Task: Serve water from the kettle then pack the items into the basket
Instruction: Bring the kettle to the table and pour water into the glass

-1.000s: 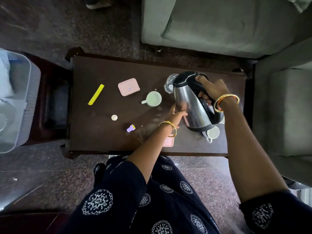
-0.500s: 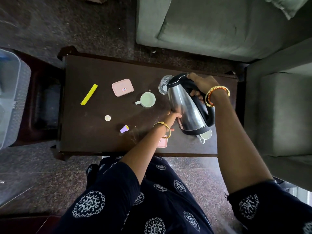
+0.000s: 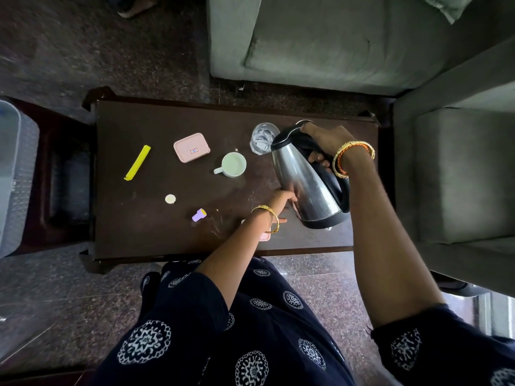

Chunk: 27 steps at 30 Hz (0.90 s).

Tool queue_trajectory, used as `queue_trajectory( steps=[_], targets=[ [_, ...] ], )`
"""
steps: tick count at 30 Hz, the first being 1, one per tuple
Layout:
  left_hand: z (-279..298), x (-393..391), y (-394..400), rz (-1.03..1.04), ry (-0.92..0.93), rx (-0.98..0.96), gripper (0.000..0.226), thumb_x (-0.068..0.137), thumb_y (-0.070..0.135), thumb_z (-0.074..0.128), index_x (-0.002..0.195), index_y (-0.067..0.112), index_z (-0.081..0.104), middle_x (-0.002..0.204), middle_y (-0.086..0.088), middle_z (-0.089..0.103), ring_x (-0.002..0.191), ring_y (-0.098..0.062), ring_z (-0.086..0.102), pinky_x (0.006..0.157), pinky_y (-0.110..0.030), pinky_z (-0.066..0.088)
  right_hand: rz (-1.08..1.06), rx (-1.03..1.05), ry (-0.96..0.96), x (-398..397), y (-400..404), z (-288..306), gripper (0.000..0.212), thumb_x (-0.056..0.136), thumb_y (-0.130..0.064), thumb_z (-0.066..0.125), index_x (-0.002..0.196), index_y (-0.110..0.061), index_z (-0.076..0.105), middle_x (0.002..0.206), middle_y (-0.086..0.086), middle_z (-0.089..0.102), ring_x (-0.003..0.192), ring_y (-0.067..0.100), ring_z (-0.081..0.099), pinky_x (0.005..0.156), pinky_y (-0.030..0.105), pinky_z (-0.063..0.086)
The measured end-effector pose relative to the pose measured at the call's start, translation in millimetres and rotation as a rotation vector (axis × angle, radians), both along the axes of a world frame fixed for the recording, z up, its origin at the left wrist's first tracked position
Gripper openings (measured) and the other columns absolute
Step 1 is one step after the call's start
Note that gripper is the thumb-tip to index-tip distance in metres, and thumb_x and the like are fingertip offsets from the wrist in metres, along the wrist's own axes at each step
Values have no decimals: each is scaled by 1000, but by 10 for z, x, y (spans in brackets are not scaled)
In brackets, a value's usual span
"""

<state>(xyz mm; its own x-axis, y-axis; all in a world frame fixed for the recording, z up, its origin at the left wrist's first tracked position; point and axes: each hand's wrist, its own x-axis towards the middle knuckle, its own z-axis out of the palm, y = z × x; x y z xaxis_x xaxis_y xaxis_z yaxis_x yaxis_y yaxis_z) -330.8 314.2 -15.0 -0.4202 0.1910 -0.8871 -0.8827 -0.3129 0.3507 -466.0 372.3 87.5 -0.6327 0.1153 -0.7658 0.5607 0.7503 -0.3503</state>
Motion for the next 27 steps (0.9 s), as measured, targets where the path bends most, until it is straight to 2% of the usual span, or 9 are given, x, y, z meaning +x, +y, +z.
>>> queue_trajectory(
  steps=[5,9,14,18,20,23,27],
  targets=[
    [30,52,33,-13,15,15,14,83,16,51,98,15,51,107,-9,55,104,-23,51,91,-44,43,-8,-4,-14,41,22,98,53,65,-57,60,72,-5,64,41,7,60,23,15,36,35,17,37],
    [36,68,42,-19,13,13,5,82,18,50,84,18,55,105,-9,58,100,-23,53,87,-40,43,1,-9,-20,42,41,202,50,69,-56,60,74,-6,62,40,6,60,25,15,39,36,16,38],
    [46,41,56,-36,-6,33,15,84,21,47,73,19,57,103,-8,61,100,-22,53,95,-40,41,52,18,41,42,70,315,39,77,-49,60,64,-13,53,27,-4,50,21,9,42,29,13,37],
    [59,16,77,-5,-9,47,21,86,22,46,69,18,57,87,-2,63,101,-22,55,97,-40,40,59,35,68,43,94,357,40,78,-50,61,64,-13,52,26,-4,50,22,9,43,30,13,39],
    [58,17,85,24,-5,56,24,89,25,43,70,18,56,92,-4,65,103,-24,56,99,-42,40,66,44,69,41,98,379,41,78,-51,60,65,-12,53,27,-4,51,23,10,44,31,13,39],
    [52,29,83,48,-2,68,30,93,32,37,77,18,59,116,-12,63,110,-27,57,99,-43,39,76,39,50,26,106,410,41,78,-50,59,66,-12,53,28,-3,52,24,10,44,30,13,39],
    [32,31,83,69,-9,73,33,93,37,36,84,16,60,108,-10,63,100,-25,59,93,-41,40,81,33,40,26,115,455,41,79,-50,59,66,-11,53,28,-3,52,28,12,45,32,12,40]
  ],
)
